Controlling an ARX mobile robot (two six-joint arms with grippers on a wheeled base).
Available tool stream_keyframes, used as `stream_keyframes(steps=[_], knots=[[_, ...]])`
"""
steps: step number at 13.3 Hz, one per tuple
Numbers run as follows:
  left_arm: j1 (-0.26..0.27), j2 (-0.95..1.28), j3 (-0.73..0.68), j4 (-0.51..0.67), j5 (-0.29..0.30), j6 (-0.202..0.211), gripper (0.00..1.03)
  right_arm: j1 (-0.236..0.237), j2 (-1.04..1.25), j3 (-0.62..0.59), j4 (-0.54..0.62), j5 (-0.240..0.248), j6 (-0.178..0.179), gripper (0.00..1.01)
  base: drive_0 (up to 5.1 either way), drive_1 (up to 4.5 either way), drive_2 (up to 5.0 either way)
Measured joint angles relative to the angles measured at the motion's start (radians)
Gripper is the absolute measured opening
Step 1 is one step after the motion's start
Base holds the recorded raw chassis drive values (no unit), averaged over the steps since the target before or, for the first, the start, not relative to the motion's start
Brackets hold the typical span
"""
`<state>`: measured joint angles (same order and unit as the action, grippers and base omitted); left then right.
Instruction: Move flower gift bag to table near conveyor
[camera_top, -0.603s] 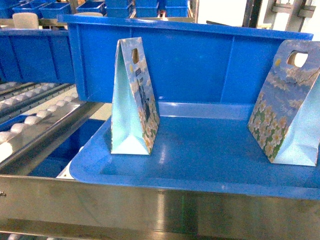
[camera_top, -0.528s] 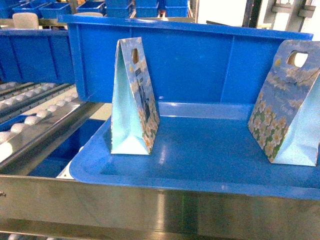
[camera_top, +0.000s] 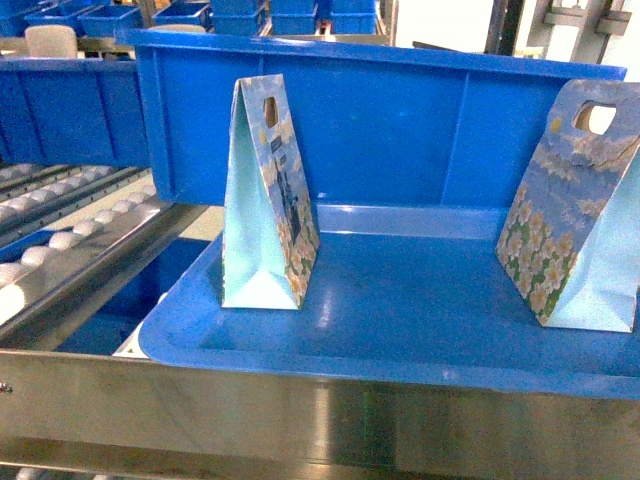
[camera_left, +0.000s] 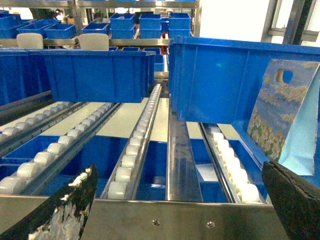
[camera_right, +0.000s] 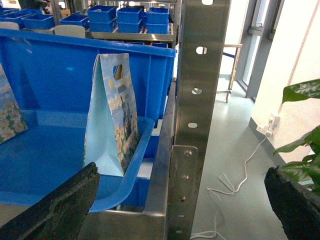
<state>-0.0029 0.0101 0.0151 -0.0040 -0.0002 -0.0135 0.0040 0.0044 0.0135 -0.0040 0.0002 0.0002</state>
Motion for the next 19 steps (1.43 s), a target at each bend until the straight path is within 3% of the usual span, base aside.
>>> stream_keyframes(steps=[7,12,13,14,16,19], knots=[[0.001,0.001,0.000,0.003,0.000,0.000,0.98,0.000,0.000,0.000,0.000,0.000,0.000,0.98,0.0,0.00,0.0],[0.053,0.295,0.040,0.304,0.114,-0.016,0.98,0.036,0.395,0.042,0.400,0.018,0.003,0.98,0.0,0.00,0.0],[0.037,0.372,0.064,0.383,0.107,-0.018,0.98,0.068,0.484,0.075,0.479,0.027,0.003,0.98,0.0,0.00,0.0],[-0.068,0.563,0.142,0.539,0.060,-0.012,0.98,0.168,0.681,0.137,0.620,0.088,0.003,0.98,0.0,0.00,0.0],[-0.117,0.651,0.183,0.580,0.034,-0.003,0.98,0.272,0.817,0.186,0.666,0.153,0.008,0.98,0.0,0.00,0.0],[-0.114,0.649,0.182,0.585,0.026,-0.003,0.98,0.270,0.827,0.187,0.679,0.164,0.009,0.98,0.0,0.00,0.0]])
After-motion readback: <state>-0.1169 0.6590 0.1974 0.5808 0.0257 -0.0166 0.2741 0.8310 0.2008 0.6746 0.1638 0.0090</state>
